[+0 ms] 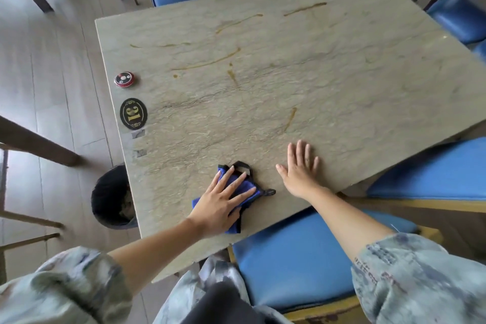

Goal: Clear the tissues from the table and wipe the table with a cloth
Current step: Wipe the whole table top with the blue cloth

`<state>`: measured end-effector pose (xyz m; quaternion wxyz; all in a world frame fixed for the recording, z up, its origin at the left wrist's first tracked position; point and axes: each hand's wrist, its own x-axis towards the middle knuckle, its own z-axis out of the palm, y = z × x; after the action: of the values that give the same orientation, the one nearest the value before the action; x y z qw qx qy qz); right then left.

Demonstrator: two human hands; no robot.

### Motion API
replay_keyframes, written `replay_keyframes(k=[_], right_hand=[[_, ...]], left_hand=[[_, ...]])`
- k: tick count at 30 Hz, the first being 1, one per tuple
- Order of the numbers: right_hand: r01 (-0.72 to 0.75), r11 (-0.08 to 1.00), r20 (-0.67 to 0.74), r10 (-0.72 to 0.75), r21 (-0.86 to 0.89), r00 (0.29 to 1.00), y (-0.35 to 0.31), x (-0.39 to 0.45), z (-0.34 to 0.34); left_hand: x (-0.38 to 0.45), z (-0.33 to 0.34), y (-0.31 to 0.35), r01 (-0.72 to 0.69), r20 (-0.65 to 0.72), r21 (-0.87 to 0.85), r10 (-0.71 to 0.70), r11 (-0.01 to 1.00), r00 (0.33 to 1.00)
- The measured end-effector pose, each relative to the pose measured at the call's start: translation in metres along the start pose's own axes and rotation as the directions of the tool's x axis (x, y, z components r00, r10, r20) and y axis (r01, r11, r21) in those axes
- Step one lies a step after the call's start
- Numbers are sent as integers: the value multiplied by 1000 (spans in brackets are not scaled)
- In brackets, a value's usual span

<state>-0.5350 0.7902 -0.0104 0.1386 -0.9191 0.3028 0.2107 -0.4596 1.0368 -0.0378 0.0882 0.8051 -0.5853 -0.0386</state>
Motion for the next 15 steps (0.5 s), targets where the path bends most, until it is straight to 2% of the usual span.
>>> replay_keyframes(k=[3,5,7,10,11,12,13,15], right_hand=[[18,1000,-32,-17,8,999,1,0,4],[60,998,-24,-59,13,998,7,5,3],[149,989,-23,-149,-25,989,19,14,-1],[311,948,-92,-316,-64,944,46,34,-9],[352,934,-126,-357,-61,926,56,40,-11],[389,919,-153,-394,-61,906,64,43,-13],[427,902,-174,-431,-61,885,70,45,-13],[506,862,-197,-503,-42,841,78,49,-14]], left_hand=[[2,5,35,180,-12,1,-180,984,984],[10,6,53,252,-16,-16,-252,968,968],[24,7,57,228,-22,-12,-228,974,973],[49,4,42,120,-6,0,-120,993,993],[57,3,36,154,-5,-6,-154,988,988],[64,2,34,251,-13,-21,-252,968,968],[72,1,35,392,-24,-43,-394,919,919],[88,2,46,638,-63,-89,-643,765,763]])
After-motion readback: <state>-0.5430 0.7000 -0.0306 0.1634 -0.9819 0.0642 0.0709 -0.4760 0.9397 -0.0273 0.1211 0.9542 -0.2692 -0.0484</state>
